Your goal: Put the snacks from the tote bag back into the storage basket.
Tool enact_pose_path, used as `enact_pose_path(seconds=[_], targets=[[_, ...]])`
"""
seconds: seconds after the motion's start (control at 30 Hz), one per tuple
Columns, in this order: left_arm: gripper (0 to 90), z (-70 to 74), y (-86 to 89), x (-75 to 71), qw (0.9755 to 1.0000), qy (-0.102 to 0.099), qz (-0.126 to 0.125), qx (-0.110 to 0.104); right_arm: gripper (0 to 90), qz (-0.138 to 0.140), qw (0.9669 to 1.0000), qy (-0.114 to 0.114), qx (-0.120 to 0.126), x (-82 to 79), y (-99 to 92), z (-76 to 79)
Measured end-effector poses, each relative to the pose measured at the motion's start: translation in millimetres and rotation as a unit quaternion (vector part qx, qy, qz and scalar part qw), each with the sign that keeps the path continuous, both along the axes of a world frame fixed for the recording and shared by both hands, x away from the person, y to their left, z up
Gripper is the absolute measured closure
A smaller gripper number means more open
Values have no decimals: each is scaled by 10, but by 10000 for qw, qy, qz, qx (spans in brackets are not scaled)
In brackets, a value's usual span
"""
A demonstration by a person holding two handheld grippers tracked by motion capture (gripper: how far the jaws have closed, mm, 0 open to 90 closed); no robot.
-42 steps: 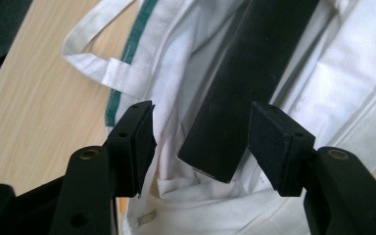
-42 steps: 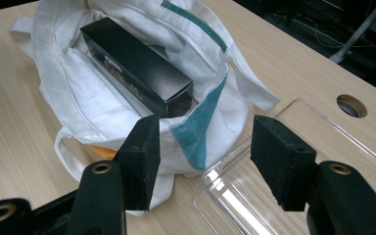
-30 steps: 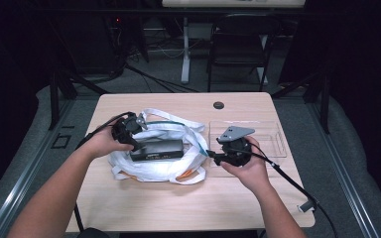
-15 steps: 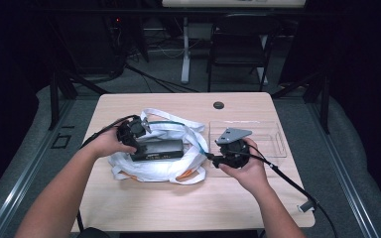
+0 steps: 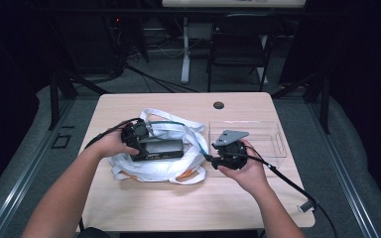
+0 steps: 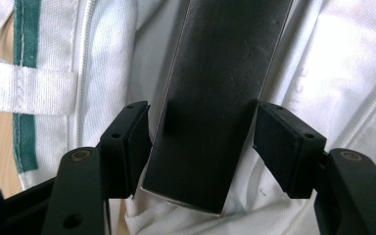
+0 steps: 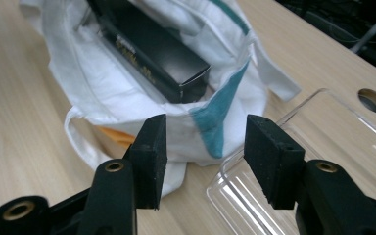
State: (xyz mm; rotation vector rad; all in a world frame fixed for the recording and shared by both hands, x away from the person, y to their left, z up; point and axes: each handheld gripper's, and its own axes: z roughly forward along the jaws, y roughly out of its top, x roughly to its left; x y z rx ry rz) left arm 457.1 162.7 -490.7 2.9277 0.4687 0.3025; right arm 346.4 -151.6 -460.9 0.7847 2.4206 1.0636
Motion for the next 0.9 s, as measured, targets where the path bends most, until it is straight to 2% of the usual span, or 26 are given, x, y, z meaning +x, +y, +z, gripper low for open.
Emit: enact_pose_path(seconds=[0.17,0.3,0.43,0.5,0.57,0.67,0.8,0.9], targets=[[371,-43,-23,28,10000,65,-21,11,539,94,9999,-40,1,-16,14,-5],[363,-66,-38,37,9999,150,8,8,530,136,9999,2,-25,-21,11,-4],[359,-95,-52,50,9999,94,-18,56,532,218,9997,84,-40,-18,12,-10],[353,-103,-55,60,9998,174,-29,37,528,307,9994,147,-70,-13,15,-21],[347,-122,-63,60,9998,187,-48,73,529,327,9994,110,-47,-17,25,-33],[345,-156,-75,73,9997,161,-57,163,513,306,9994,180,-10,-11,20,-38],[335,-197,-85,96,9996,173,-88,203,474,252,9996,-3,-131,-10,6,-58],[333,-225,-100,106,9993,198,-116,284,446,266,9996,-48,-91,-13,4,-63]])
